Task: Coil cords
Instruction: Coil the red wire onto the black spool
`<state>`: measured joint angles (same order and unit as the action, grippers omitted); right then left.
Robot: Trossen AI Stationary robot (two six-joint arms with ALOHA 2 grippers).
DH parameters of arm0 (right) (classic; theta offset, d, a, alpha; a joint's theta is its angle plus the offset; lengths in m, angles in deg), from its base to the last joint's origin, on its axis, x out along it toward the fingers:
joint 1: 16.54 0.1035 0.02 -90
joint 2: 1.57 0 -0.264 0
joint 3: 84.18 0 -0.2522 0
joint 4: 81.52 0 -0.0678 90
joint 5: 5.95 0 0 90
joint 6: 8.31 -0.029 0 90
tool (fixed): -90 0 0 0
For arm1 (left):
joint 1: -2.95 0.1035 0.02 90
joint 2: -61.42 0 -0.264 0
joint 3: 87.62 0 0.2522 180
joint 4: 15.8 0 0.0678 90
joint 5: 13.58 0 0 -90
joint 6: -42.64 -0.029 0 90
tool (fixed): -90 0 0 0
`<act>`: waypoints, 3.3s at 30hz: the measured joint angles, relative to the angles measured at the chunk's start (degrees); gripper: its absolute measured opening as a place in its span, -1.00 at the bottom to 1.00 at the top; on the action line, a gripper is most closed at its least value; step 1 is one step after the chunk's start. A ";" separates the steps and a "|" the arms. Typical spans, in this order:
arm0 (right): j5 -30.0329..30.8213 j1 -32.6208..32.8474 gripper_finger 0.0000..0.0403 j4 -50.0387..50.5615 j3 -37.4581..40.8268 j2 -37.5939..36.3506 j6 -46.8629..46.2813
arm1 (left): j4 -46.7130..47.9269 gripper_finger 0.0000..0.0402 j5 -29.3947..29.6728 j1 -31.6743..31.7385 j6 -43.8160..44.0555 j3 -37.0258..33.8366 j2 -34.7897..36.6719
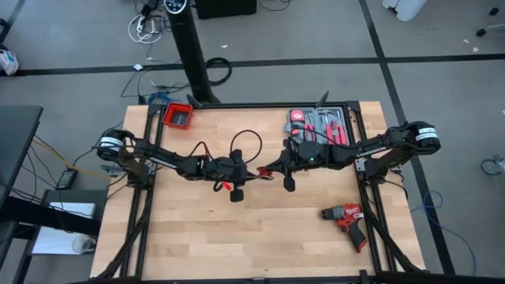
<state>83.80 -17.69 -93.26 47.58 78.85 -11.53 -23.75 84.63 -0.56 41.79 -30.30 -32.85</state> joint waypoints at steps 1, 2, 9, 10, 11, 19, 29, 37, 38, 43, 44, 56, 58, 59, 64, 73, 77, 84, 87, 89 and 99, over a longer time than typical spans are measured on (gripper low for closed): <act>0.00 0.00 -1.00 0.07 0.00 0.00 -0.04 | -0.09 -0.80 -0.37 0.00 0.01 0.03 0.04; 0.00 0.00 -1.00 0.03 0.00 0.00 -0.04 | -0.07 -0.80 -0.72 0.00 0.03 0.05 0.05; 0.00 -0.09 -1.00 2.43 0.00 0.00 -0.04 | 1.92 -0.79 -2.27 -0.02 0.08 0.10 0.09; -0.02 -0.19 -1.00 3.62 0.00 0.00 -0.04 | 2.02 -0.79 -2.93 -0.02 0.08 0.10 0.12; -0.23 -0.39 -1.00 4.95 0.00 0.00 -0.04 | 2.38 -0.79 -3.22 -0.02 0.08 0.12 0.40; -5.60 -2.43 -1.00 9.93 0.00 0.04 0.03 | 3.30 -0.79 0.95 -0.27 -8.02 0.23 1.34; -11.84 -4.75 -1.00 10.28 0.00 0.07 -1.09 | 1.61 -0.79 16.91 -3.01 -35.74 2.26 1.45; -12.01 -5.07 -1.00 9.99 -0.11 0.08 -0.82 | -0.77 -0.65 17.02 -3.67 -49.20 3.20 1.45; -12.02 -5.07 -1.00 9.95 -0.11 0.09 -0.79 | -1.21 -0.62 17.01 -3.67 -49.93 3.22 1.45; -11.98 -5.07 -1.00 10.00 -0.37 0.09 -0.11 | -1.76 -0.49 16.96 -3.65 -49.87 3.29 1.47; -11.98 -5.07 -1.00 10.13 -0.76 0.11 0.17 | -2.13 -0.47 16.94 -3.65 -49.59 3.29 1.47; -11.10 -5.05 -1.00 13.59 -4.00 0.11 2.81 | -4.20 -0.43 17.64 -4.11 -48.21 3.29 1.47; -11.10 -5.05 -1.00 13.52 -4.00 0.11 2.82 | -4.02 -0.43 17.66 -4.11 -48.18 3.29 1.47; -11.10 -5.05 -1.00 13.36 -4.00 0.11 2.82 | -3.68 -0.43 17.67 -4.11 -48.18 3.29 1.47; -11.10 -5.05 -1.00 12.88 -4.00 0.11 2.82 | -1.83 -0.45 17.68 -4.11 -46.95 3.29 1.47; -11.12 -5.05 -1.00 12.75 -4.00 0.11 2.89 | -1.32 -0.67 17.68 -4.11 -43.67 3.29 1.47; -10.87 -5.03 -1.00 12.77 -4.00 0.11 2.87 | -1.61 -0.75 17.68 -4.11 -43.66 3.29 1.47; -10.10 -4.94 -1.00 12.77 -4.00 0.11 2.89 | -2.51 -0.82 17.68 -4.11 -43.46 3.29 1.47; -10.10 -4.94 -1.00 12.77 -4.00 0.11 2.90 | -2.49 -0.87 17.68 -4.11 -43.42 3.29 1.47; -10.10 -4.94 -1.00 12.77 -4.00 0.11 2.91 | -2.47 -0.92 17.68 -4.11 -43.31 3.29 1.47; -9.68 -4.94 -1.00 12.03 -4.00 0.11 3.81 | 2.16 -0.99 17.66 -4.11 -36.92 3.29 1.47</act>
<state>74.12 -22.63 -81.23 43.58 78.96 -7.72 -21.59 102.29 -4.67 4.87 -27.01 -31.38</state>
